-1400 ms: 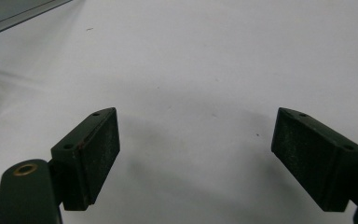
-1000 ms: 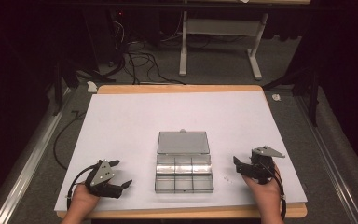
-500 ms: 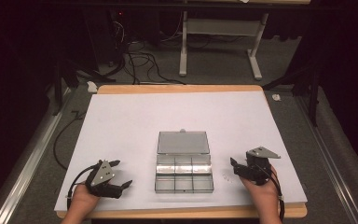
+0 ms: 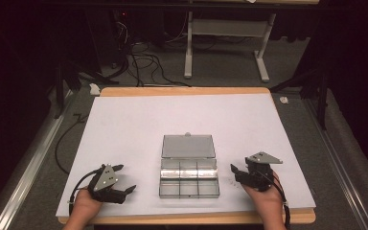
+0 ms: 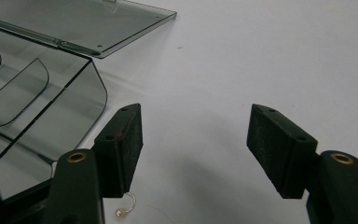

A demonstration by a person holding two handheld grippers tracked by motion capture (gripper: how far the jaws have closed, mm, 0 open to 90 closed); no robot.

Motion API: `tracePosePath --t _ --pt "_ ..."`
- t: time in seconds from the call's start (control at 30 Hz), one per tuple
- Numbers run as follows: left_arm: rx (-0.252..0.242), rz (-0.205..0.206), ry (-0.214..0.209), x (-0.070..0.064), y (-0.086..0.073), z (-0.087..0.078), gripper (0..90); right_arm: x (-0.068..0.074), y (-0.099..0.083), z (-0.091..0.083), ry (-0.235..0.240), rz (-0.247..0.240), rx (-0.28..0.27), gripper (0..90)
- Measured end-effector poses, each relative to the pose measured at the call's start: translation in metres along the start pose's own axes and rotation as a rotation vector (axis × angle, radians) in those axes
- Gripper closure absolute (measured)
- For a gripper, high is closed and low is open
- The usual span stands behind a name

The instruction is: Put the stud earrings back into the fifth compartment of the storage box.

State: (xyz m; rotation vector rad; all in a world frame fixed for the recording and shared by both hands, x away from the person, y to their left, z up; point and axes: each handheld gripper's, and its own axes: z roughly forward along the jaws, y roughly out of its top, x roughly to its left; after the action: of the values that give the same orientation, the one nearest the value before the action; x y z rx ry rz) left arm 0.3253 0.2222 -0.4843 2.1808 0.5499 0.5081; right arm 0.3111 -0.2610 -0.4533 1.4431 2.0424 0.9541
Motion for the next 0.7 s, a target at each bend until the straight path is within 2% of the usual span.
tracePosePath --t 0.27,0.47,0.6,0.7 --pt "-0.001 0.003 0.001 -0.0004 0.0 0.0 15.3 0.0029 0.0009 -0.0004 0.012 -0.011 0.003 38.1" --pt "0.0 0.002 0.001 -0.0003 0.0 0.0001 15.3 0.0039 0.0012 -0.0013 0.003 -0.026 0.017 38.8" --pt "-0.001 0.0 0.001 -0.0001 0.0 -0.0001 15.3 0.0049 0.0017 -0.0038 0.004 -0.029 0.025 43.6" --pt "-0.002 -0.001 0.0 0.0001 0.0 -0.0003 15.3 0.0064 0.0019 -0.0045 -0.003 -0.05 0.045 47.0"
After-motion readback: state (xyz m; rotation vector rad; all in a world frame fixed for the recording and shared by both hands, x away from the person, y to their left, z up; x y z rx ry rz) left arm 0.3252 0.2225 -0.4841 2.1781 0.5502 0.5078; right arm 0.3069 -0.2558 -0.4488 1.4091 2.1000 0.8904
